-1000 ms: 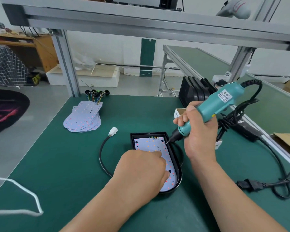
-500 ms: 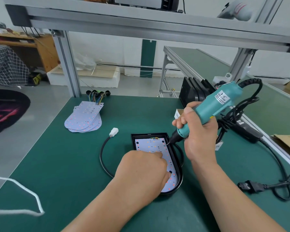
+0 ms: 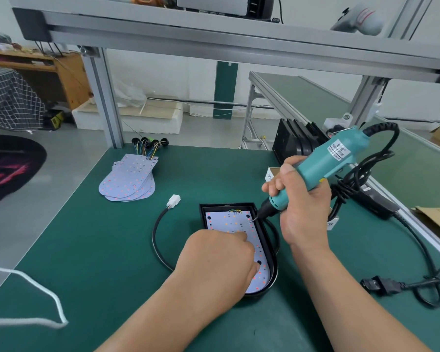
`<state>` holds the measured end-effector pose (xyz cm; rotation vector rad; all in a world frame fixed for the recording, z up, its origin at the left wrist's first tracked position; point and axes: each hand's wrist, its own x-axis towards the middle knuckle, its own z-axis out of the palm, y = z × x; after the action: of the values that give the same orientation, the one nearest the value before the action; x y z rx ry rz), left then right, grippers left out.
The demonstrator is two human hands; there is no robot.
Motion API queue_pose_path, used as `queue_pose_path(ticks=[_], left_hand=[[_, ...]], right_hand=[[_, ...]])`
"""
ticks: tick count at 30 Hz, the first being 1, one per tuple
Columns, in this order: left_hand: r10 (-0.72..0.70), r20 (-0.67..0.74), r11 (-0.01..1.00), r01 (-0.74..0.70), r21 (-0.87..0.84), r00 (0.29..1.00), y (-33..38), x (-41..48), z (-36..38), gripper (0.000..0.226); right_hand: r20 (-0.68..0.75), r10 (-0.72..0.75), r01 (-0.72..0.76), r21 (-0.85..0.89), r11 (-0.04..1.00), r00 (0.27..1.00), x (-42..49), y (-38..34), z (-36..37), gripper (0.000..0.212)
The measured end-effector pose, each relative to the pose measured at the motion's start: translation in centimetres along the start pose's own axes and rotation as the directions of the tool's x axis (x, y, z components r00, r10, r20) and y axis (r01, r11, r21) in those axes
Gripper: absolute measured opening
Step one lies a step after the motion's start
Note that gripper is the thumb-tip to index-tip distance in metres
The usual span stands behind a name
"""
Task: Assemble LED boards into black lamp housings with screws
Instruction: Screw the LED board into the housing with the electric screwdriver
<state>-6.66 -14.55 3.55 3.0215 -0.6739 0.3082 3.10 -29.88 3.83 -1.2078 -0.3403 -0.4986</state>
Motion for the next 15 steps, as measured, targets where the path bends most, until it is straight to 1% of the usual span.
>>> queue_pose_path(ticks=[8,15], left_hand=[[0.010,-0.009,1.000,-0.010,-0.004,1.000,-0.13,0.09,0.19,0.039],[0.008,-0.001,1.000,-0.008,0.015,1.000,-0.08,0.14,0.24,0.034]], right_hand=[[0.018,-0.013,0.013,-0.007,1.000,1.000,0.00,-0.03,0.23,0.008],[0.097,-0.014,0.017,-0.036,0.999,0.995,-0.17,0.09,0.80,0.005]])
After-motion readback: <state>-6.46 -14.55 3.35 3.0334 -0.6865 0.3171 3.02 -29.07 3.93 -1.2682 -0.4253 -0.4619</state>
